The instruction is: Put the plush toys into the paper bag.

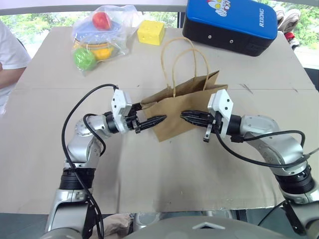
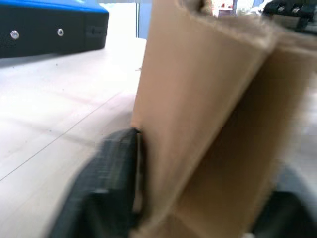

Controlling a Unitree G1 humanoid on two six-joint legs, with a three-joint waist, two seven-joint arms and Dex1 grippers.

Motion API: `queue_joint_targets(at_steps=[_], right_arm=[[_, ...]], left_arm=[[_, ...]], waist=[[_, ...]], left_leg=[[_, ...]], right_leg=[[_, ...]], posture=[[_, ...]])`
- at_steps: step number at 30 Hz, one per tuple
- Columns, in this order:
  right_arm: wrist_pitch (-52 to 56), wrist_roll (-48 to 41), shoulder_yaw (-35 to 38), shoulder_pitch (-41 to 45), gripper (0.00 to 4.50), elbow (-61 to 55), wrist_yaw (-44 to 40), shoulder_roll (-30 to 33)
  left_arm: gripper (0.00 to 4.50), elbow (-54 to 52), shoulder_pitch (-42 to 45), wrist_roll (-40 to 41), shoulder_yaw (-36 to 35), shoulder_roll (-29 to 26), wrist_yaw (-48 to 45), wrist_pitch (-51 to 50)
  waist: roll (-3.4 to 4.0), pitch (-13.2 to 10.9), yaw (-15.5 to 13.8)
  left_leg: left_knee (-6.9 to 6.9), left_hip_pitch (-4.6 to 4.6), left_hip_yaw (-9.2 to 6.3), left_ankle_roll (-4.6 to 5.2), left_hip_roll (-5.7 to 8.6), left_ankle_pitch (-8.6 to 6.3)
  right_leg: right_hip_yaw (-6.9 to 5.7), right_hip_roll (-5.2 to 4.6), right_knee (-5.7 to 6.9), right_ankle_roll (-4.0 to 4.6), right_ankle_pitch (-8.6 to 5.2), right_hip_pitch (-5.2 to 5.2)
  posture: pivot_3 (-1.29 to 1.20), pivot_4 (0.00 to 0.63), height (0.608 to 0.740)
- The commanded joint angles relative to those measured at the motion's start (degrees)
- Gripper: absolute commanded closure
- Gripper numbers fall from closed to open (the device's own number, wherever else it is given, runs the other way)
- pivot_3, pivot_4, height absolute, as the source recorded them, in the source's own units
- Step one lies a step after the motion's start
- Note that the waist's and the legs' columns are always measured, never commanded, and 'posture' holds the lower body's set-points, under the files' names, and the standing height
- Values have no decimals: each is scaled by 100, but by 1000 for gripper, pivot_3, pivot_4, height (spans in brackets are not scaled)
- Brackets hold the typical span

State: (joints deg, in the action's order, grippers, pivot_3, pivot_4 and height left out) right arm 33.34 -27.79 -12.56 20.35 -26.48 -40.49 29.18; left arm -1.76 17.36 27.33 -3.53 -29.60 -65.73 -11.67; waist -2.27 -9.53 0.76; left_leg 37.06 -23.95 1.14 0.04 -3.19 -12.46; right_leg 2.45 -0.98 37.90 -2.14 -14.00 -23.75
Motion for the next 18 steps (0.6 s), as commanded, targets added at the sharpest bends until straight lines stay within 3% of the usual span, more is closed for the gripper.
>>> queue_joint_targets(at_steps=[1, 3, 7, 10, 12, 13, 15, 18], right_arm=[[-118, -49, 286, -138, 4500, -374, 50, 21], [-97, -50, 411, -311, 4500, -500, 68, 90], [56, -467, 934, -871, 4500, -1007, -119, 433], [-97, -531, 1335, -1400, 3674, -1341, -238, 732], [-229, -560, 1656, -1904, 2675, -1567, -409, 972], [-291, -577, 1950, -2261, 1971, -1681, -500, 1086], [-365, -576, 2409, -2775, 1680, -1837, -574, 1220], [-466, -562, 2735, -3118, 515, -1961, -601, 1276]], left_arm=[[3430, -184, 23, 162, -148, 49, 26, 237], [4373, -86, 71, 124, -134, 30, -43, 343], [4490, 380, 391, 45, -50, -85, -462, 638], [4500, 914, 770, -15, -13, -201, -880, 876], [4500, 1389, 1104, -103, 14, -260, -1142, 1100], [4500, 1627, 1295, -131, 19, -268, -1228, 1169], [4500, 1867, 1466, -151, 44, -318, -1372, 1208], [4500, 1962, 1458, -105, 21, -406, -1394, 1022]], waist=[[0, 0, 1], [0, 0, 6], [0, 0, -15], [-1, 1, -14], [-1, 1, -26], [-1, 1, -26], [-3, 2, -7], [-1, 3, 22]], left_leg=[[0, 0, 0, 0, 0, 0], [0, 0, 0, 0, 0, 0], [0, 0, -1, 0, 1, 0], [1, -1, -1, 0, 4, 0], [1, -1, -2, 0, 4, 0], [1, -1, -2, 0, 4, 0], [1, 0, -4, 0, 4, 0], [1, 2, -4, 0, 5, 0]], right_leg=[[0, 0, 0, 0, 0, 0], [0, 0, 1, 0, 0, 0], [-2, 0, -1, 0, 0, 1], [-2, -1, -3, -1, 0, 3], [-3, -1, -3, -1, -1, 3], [-4, 0, -3, -1, -1, 3], [-5, 1, -5, -1, -1, 6], [-4, 1, -3, -2, -1, 8]], posture=[[0, 150, 740], [0, 150, 740], [0, 150, 740], [0, 150, 740], [0, 150, 740], [0, 150, 740], [0, 150, 740], [0, 150, 740]])
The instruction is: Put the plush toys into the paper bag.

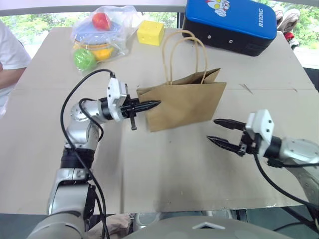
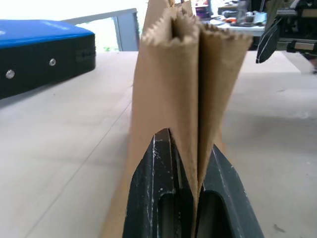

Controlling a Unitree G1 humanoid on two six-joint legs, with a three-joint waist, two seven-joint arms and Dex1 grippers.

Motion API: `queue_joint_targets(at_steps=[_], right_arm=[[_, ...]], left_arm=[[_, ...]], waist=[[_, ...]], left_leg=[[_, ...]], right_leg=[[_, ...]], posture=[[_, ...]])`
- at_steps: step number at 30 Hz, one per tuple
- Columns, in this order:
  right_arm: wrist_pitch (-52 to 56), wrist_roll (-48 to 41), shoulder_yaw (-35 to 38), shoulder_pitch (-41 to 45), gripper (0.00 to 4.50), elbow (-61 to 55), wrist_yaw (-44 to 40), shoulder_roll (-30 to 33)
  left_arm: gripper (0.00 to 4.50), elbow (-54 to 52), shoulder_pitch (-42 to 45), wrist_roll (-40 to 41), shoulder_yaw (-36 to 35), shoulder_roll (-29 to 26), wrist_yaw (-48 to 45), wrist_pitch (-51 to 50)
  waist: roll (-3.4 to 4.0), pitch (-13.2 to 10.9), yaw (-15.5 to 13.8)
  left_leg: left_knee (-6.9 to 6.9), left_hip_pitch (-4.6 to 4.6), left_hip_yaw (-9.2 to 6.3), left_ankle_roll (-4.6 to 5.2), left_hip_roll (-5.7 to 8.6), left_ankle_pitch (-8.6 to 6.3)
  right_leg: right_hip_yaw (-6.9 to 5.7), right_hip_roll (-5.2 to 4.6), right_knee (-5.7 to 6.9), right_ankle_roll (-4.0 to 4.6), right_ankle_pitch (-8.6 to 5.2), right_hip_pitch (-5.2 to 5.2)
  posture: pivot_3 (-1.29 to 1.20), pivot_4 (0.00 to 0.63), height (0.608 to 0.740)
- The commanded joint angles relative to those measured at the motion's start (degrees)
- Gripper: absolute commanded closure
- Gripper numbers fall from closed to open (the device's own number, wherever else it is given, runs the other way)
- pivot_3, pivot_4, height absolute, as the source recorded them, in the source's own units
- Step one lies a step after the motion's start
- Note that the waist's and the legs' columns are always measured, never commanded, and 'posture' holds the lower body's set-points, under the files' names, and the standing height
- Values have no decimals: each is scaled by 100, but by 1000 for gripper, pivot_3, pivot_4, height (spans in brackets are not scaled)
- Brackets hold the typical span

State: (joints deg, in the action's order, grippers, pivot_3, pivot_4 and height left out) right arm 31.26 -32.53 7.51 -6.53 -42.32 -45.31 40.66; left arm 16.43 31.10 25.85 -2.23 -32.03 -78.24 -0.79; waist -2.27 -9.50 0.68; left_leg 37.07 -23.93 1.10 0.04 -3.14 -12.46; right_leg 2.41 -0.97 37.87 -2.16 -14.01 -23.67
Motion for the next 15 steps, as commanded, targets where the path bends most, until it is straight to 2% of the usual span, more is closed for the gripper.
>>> queue_joint_targets(at_steps=[1, 4, 6, 9, 10, 12, 15], right_arm=[[-307, -90, 811, -505, 43, -397, -97, 122], [-389, -110, 951, -586, 0, -411, -27, 75], [-595, 43, 925, -520, 0, -317, 25, 32], [-1128, 486, 870, -458, 0, -128, 112, -70], [-1204, 512, 883, -474, 0, -73, 105, -98], [-1287, 481, 973, -515, 0, 29, 60, -112], [-1487, 449, 1265, -674, 0, 234, -103, -57]], left_arm=[[4500, 121, 37, 53, -113, -209, -155, -112], [3619, -114, -184, 162, -156, -367, -196, -351], [2819, -338, -369, 264, -289, -446, -7, -594], [1269, -823, -672, 425, -505, -539, 281, -903], [612, -1032, -811, 507, -595, -570, 373, -1008], [19, -1436, -1138, 626, -799, -635, 598, -1187], [19, -2039, -1820, 883, -1253, -831, 938, -1624]], waist=[[-1, 0, 47], [-1, 1, 61], [-1, 0, 63], [-1, 1, 18], [-1, 1, 12], [-1, 1, 5], [-1, 1, 23]], left_leg=[[0, 5, 5, 0, -2, 0], [0, 12, 3, 0, -6, 0], [0, 12, 4, 0, -8, 0], [1, 10, 4, 0, -7, 0], [1, 9, 4, 0, -7, 0], [1, 9, 5, -1, -6, -1], [-2, 10, 7, -1, -7, -1]], right_leg=[[5, 0, 0, 0, 0, 1], [5, 4, 7, -9, -5, 3], [6, 5, 7, -18, -11, 3], [5, 1, 5, -19, -11, 4], [5, 0, 4, -19, -11, 4], [5, -2, 2, -19, -11, 5], [7, -4, 1, -12, -8, 6]], posture=[[0, 150, 740], [0, 150, 740], [0, 150, 740], [0, 150, 740], [0, 150, 740], [0, 150, 740], [0, 150, 740]])
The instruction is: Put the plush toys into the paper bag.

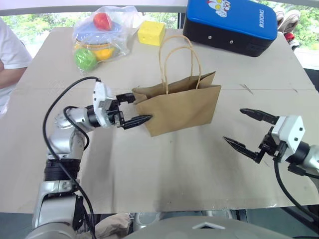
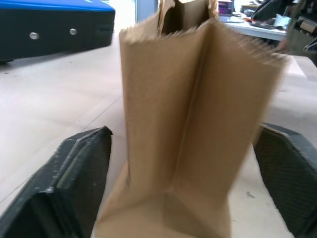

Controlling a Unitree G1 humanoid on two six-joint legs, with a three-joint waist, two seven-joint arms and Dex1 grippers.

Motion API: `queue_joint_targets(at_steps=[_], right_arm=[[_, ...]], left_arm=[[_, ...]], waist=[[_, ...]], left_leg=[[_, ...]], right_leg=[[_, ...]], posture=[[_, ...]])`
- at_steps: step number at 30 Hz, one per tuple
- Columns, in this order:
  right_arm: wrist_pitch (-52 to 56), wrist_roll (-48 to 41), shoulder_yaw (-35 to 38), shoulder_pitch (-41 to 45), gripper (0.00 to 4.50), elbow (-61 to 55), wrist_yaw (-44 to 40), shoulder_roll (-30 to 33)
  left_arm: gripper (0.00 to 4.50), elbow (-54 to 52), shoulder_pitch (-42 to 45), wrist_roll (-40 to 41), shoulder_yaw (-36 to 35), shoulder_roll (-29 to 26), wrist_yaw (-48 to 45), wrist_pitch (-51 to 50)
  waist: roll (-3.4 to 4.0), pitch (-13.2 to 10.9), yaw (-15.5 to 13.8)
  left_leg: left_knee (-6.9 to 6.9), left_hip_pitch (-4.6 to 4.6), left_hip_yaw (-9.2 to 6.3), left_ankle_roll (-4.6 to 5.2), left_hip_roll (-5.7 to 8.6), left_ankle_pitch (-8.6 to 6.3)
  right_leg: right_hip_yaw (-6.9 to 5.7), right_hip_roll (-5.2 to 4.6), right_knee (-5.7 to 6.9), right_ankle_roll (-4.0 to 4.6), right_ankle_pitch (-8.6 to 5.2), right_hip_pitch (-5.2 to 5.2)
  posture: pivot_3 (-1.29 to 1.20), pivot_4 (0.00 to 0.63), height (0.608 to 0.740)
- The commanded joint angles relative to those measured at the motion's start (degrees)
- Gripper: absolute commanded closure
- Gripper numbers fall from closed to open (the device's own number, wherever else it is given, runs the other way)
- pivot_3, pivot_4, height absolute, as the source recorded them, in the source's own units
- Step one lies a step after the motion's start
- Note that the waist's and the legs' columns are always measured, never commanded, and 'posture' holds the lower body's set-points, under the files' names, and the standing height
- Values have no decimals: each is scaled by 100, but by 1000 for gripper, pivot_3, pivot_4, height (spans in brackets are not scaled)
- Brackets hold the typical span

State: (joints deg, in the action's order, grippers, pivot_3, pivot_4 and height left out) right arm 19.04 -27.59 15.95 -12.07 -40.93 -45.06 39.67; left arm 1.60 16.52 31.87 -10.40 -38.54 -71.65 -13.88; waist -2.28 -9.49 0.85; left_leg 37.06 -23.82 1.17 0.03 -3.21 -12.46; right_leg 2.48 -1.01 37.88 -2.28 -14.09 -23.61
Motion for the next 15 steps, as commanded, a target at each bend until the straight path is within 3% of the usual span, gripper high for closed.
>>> queue_joint_targets(at_steps=[1, 5, 9, 15], right_arm=[[-313, -74, 540, -207, 0, 153, -216, 82], [-496, -175, 1234, -647, 0, 490, -662, 275], [-813, -127, 1796, -1051, 0, 983, -1129, 411], [-1155, -13, 2004, -1402, 0, 1426, -1563, 458]], left_arm=[[19, -680, -578, 308, -591, -241, 374, -371], [19, -1241, -1834, 397, -1240, -495, 569, -708], [19, -1571, -2988, 250, -1540, -403, 669, -581], [19, -1838, -3479, 225, -1517, -233, 839, -414]], waist=[[0, 0, 2], [2, 0, -1], [3, 2, -9], [5, 6, -46]], left_leg=[[-1, 3, 1, 0, -1, 0], [-2, 8, 0, 0, -3, 0], [-5, 10, 9, 0, -3, -1], [0, 10, 10, -1, -4, -1]], right_leg=[[1, 0, 0, 8, 5, 0], [-3, -1, 1, 17, 2, 3], [2, -10, -4, 15, -18, 3], [0, -19, -5, 13, -21, 3]], posture=[[0, 150, 740], [0, 150, 740], [0, 150, 740], [0, 150, 740]])
